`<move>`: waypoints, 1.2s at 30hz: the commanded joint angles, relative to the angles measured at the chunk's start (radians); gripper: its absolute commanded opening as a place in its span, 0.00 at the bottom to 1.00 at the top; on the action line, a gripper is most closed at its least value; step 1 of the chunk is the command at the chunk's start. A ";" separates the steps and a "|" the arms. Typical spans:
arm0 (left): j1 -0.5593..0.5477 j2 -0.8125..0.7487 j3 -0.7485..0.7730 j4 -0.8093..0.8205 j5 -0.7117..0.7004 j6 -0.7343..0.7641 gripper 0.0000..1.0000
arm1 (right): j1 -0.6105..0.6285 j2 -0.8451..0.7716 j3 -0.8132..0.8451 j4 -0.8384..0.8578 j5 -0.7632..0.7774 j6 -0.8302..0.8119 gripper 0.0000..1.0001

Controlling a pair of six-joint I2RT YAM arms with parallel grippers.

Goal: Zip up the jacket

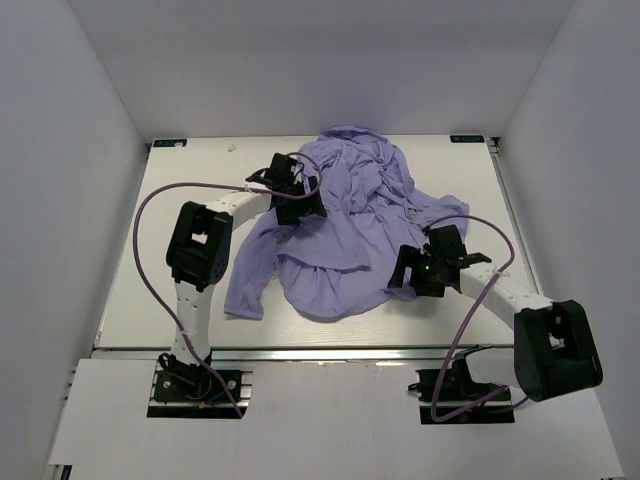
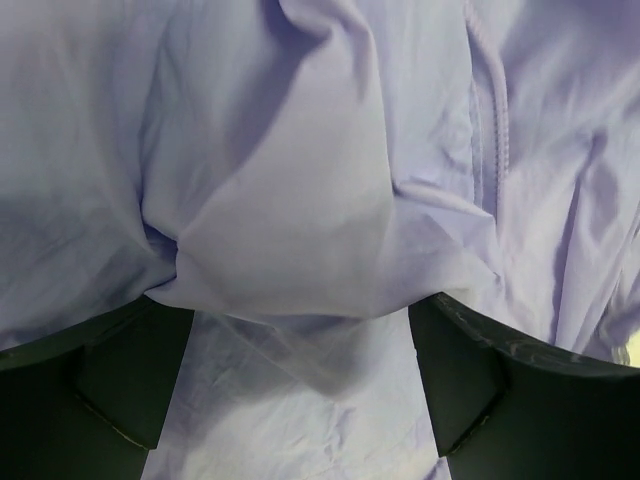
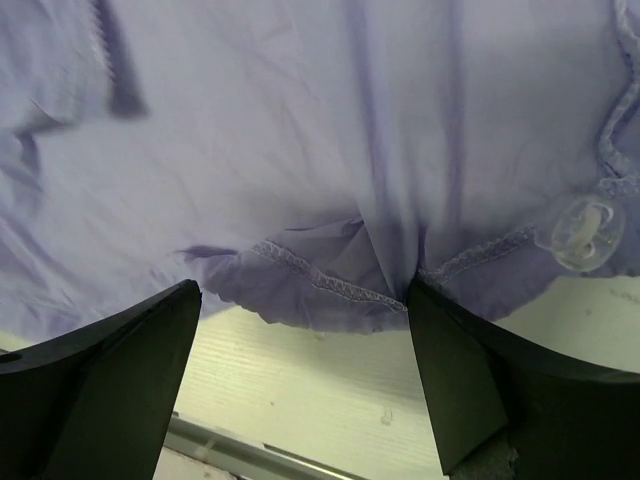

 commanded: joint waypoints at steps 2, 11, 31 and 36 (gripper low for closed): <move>0.032 0.056 0.065 -0.093 -0.011 0.117 0.98 | 0.000 -0.055 -0.046 -0.154 0.009 -0.020 0.89; 0.032 -0.144 -0.057 -0.078 0.053 0.168 0.98 | -0.002 -0.107 0.314 -0.250 0.158 -0.005 0.89; 0.032 -0.513 -0.395 -0.139 -0.032 0.114 0.98 | -0.143 0.667 0.931 -0.289 0.351 0.101 0.77; 0.032 -0.499 -0.376 -0.144 -0.039 0.116 0.98 | -0.143 0.697 0.913 -0.302 0.403 0.125 0.64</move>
